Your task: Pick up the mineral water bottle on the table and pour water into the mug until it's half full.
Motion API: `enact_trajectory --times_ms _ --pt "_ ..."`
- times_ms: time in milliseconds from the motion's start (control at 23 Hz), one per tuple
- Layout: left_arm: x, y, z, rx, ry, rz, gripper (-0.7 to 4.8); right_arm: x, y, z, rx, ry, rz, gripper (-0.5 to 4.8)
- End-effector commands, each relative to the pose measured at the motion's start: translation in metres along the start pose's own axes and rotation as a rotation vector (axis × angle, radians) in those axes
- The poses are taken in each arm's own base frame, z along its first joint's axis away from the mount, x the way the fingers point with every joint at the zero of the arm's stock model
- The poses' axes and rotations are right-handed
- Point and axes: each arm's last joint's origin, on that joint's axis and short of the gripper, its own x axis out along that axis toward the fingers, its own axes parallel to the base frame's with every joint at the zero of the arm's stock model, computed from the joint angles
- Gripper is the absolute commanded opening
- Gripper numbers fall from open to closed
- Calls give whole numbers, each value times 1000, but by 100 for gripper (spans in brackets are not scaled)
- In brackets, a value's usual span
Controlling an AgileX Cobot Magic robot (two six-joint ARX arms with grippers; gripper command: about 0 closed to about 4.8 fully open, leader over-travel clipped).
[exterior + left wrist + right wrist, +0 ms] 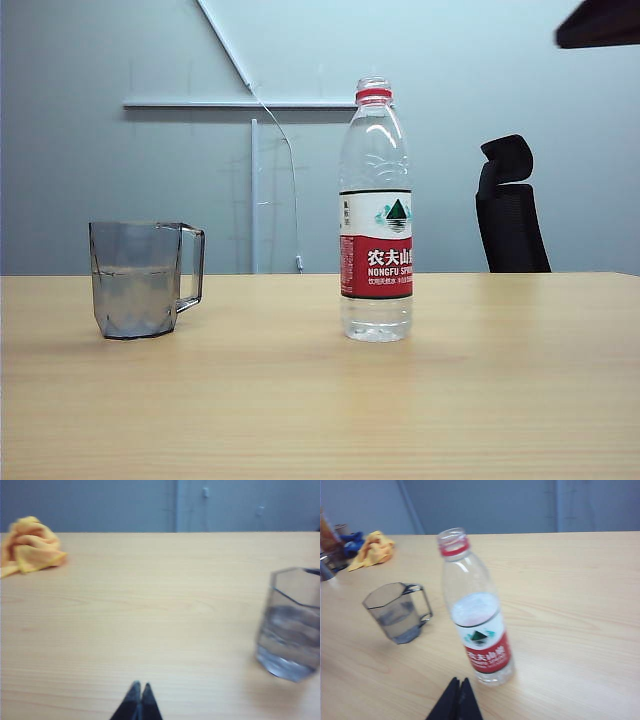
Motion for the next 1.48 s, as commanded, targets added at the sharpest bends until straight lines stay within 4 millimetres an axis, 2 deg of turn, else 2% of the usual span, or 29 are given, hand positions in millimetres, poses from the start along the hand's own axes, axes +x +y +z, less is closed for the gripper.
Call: enact_trajectory --times_ms 44,305,1219,1350,1480 --pt "0 -4 1 -3 -2 -129 -2 -12 -2 2 21 -41 -61 -3" --pt "0 -3 1 -3 -5 -120 -2 -24 -4 0 23 -51 -80 -2" --pt "0 -3 3 -5 -29 -119 -2 -24 -5 -1 19 -36 -83 -1" --pt "0 -3 3 -5 -29 -119 -2 -25 -8 3 -35 -94 -219 -1" --pt "0 -3 3 -5 -29 -119 -2 -36 -15 0 -24 -135 -235 -1"
